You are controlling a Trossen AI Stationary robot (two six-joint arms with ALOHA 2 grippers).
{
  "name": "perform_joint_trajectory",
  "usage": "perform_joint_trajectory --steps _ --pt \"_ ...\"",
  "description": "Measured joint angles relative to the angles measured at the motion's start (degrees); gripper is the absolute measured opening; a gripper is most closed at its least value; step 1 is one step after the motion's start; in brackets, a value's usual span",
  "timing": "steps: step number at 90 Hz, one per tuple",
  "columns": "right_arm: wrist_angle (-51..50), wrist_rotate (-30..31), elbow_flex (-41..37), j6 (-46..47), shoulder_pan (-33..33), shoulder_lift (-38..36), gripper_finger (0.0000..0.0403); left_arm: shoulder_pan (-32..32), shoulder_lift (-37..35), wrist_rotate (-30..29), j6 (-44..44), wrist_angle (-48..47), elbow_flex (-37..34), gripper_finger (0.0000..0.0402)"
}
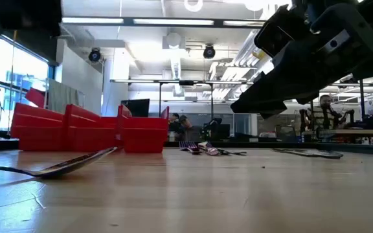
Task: Sort silverware
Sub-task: Put the blue spoon into the left red bin
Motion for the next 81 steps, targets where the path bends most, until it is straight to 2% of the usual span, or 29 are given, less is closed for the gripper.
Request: perform_joint_trajectory --steps 9,16,28,34,44,62,81 --pt "0.0 0.0 0.0 0.0 0.0 0.0 0.011 -1.4 6.2 3.47 -0.44 5.61 0.0 0.0063" --pt "0.0 0.0 0.0 0.0 0.0 0.0 0.011 -1.43 10.02 8.06 -2.69 6.09 -0.01 0.0074" --pt "0.0 0.0 0.0 0.0 0.0 0.0 0.011 -0.42 13.62 18.26 -6.34 5.33 -0.04 0.0096" --pt "0.0 0.0 0.0 -0.02 0.0 0.0 0.011 0.06 13.95 21.12 -8.22 5.32 -0.04 0.0102" --pt "-0.01 0.01 0.0 -0.02 0.0 0.0 0.011 0.21 13.56 20.86 -8.62 2.59 1.7 0.0102" --pt "-0.02 0.02 0.0 -0.02 0.0 0.0 0.011 0.23 13.18 18.35 -8.43 -11.57 8.03 0.0098" --pt "-0.2 -0.21 0.0 0.2 0.0 0.0 0.011 -0.23 14.37 11.24 -7.16 -12.33 8.24 0.0097"
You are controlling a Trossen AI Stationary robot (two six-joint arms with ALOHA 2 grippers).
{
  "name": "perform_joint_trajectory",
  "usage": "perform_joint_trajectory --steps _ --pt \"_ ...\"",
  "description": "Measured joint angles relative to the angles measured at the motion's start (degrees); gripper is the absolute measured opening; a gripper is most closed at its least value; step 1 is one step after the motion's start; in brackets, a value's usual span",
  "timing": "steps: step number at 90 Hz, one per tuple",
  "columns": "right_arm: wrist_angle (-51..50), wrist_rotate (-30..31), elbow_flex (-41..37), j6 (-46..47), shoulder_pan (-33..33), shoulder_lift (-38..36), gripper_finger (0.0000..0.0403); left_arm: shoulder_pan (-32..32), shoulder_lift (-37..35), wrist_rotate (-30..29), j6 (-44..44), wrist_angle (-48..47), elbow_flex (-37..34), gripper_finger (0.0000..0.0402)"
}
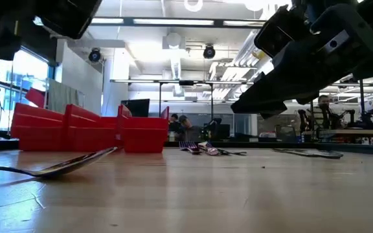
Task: Sort silverware
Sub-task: Put the blue spoon into the left red bin
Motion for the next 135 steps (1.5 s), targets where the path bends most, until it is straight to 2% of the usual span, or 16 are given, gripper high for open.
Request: perform_joint_trajectory --steps 29,53,82,94,103,111,119,135 --pt "-0.3 -0.73 0.0 0.24 0.0 0.0 0.011 1.15 1.32 -1.84 3.69 3.75 -4.4 0.0117" --pt "-0.4 -0.74 0.0 -0.08 0.0 0.0 0.011 1.11 1.41 -1.24 2.36 6.89 -6.9 0.0119" --pt "-0.7 -0.73 0.0 -0.04 0.0 0.0 0.011 1.13 3.94 0.08 1.76 8.26 -6.79 0.0054" --pt "-0.91 -0.73 0.0 -0.04 0.0 0.0 0.011 1.24 3.46 -0.95 -2.99 1.68 -4.96 0.0008" --pt "-0.89 -0.73 0.0 -0.04 0.0 0.0 0.011 1.18 1.41 -5.76 -5.6 -6.93 -1.05 0.0004" --pt "-0.89 -0.73 0.0 -0.04 0.0 0.0 0.011 1.01 -0.74 -13.57 -7.95 -15.78 3.73 0.0002" --pt "-0.89 -0.73 0.0 -0.04 0.0 0.0 0.011 0.69 -2.56 -25.18 -10.6 -23.84 8.74 0.0002" --pt "-1.07 -0.73 0.0 -0.04 0.0 0.0 0.011 0.19 -4.7 -55.84 -17.14 -40.29 15.84 0.0001"
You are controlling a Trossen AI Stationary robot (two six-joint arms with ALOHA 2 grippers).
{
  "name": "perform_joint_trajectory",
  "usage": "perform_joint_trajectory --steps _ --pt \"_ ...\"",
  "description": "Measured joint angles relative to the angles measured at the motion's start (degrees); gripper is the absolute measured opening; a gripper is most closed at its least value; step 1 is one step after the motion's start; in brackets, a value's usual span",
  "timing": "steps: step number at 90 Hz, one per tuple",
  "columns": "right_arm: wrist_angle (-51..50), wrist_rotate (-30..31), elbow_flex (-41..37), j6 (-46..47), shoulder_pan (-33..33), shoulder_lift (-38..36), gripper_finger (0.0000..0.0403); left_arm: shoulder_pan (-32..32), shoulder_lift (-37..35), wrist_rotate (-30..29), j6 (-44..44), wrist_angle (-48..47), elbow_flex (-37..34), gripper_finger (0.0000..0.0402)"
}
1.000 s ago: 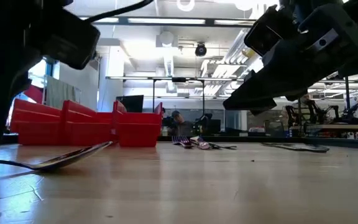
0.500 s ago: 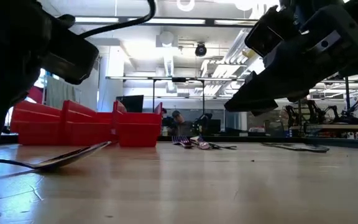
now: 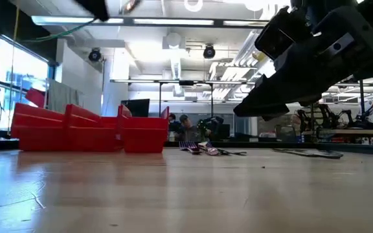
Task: Sort silverware
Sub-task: Put the blue spoon into the left red bin
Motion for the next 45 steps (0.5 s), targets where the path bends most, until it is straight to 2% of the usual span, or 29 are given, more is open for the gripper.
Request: perform_joint_trajectory --steps 7,15,22,37,45 --pt "-0.01 0.0 0.0 0.0 0.0 0.0 0.011 2.01 -2.03 -10.96 3.39 1.07 -1.93 0.0" --pt "-0.01 0.0 0.0 0.02 0.0 0.0 0.011 7.32 -3.58 -15.57 6.93 0.2 -2.96 0.0" --pt "-0.03 0.01 0.0 0.36 -0.01 0.0 0.011 13.13 -4.77 -14.85 12.74 0.18 -5.75 0.0" --pt "-0.01 0.0 0.0 0.44 0.0 0.0 0.011 27.19 -9.47 -11.3 15.39 -0.03 -10.82 0.0" --pt "-0.06 -0.13 -0.02 0.86 0.0 0.02 0.011 34.38 -13.03 -5.81 17.31 -0.05 -14.3 0.0"
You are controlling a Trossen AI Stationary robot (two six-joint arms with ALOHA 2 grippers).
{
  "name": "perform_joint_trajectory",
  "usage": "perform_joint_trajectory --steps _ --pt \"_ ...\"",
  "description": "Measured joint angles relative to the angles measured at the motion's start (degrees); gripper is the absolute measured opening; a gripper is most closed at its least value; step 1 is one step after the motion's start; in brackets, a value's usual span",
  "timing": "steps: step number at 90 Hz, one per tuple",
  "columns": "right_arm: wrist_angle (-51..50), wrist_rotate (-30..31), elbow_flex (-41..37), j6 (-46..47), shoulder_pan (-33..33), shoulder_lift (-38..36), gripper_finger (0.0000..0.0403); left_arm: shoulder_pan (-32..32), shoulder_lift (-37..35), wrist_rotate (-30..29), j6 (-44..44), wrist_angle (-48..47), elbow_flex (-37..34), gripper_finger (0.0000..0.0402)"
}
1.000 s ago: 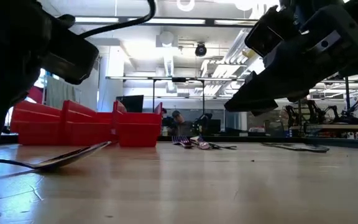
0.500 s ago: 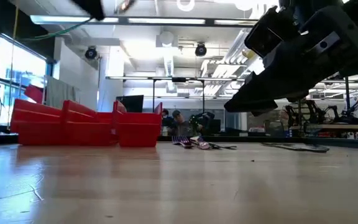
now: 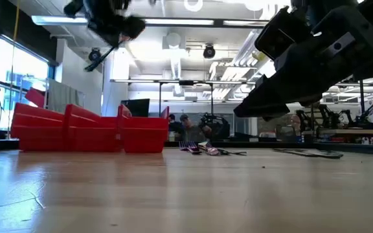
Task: Sort silverware
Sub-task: Put the blue spoon into the left red bin
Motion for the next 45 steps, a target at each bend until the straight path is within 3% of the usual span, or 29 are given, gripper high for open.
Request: perform_joint_trajectory --steps 22,45 --pt "-1.71 -0.22 0.02 1.06 0.11 0.0 0.011 16.38 -10.67 10.37 4.28 4.97 -10.05 0.0" --pt "-1.82 -0.3 0.0 1.74 0.11 0.0 0.011 29.63 -13.49 19.41 16.57 21.96 -20.01 0.0"
